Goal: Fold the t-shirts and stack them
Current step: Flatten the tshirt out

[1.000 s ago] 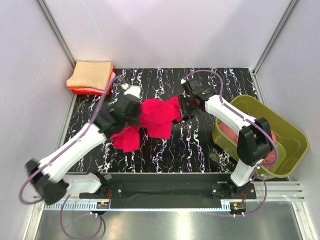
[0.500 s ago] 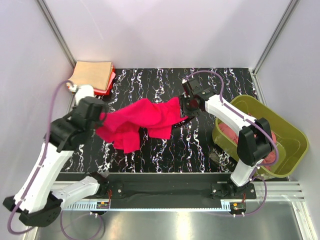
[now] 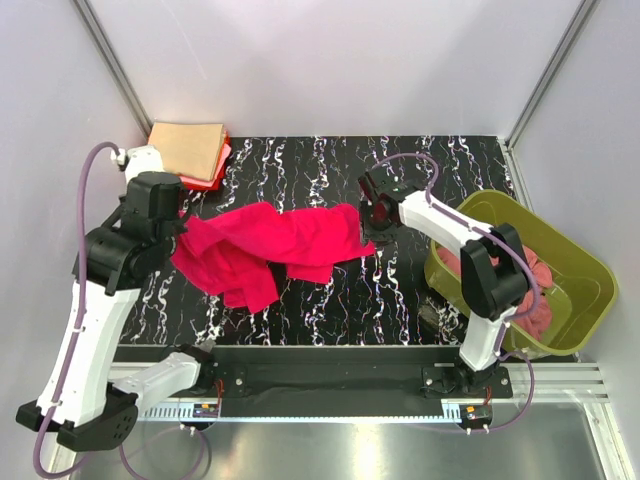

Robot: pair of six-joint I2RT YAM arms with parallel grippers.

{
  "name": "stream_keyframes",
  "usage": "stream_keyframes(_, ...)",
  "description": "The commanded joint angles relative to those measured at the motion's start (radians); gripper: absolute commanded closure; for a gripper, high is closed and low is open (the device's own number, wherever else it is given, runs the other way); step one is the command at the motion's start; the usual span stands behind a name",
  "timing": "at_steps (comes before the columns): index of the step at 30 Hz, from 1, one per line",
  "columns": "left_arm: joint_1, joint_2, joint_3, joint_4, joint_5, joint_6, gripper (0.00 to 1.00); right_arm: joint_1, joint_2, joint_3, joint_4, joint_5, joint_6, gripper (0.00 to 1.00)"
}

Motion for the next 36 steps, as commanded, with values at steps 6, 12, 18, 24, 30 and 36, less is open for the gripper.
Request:
stream_keyframes(6,0.004,-0.004,-0.136,0.120,0.192,0.044,1.00,0.044,0.085,0.039,0.020,0.131,-0.164,0.46)
stream_keyframes(12,0.004,0.017,-0.169,0.157,0.251,0.039,1.00,0.034,0.168,0.116,-0.062,0.115,0.115,0.52)
stream_keyframes(18,0.006,0.012,-0.179,0.167,0.280,0.040,1.00,0.032,0.216,0.128,-0.062,0.168,0.192,0.52)
stream_keyframes(24,0.005,-0.007,-0.216,0.183,0.297,0.037,1.00,0.024,0.234,0.153,-0.059,0.188,0.213,0.53)
stream_keyframes(30,0.004,-0.011,-0.221,0.184,0.304,0.045,1.00,0.008,0.219,0.130,-0.057,0.230,0.216,0.53)
stream_keyframes(36,0.006,-0.006,-0.221,0.192,0.304,0.045,1.00,-0.008,0.223,0.113,-0.023,0.173,0.178,0.53)
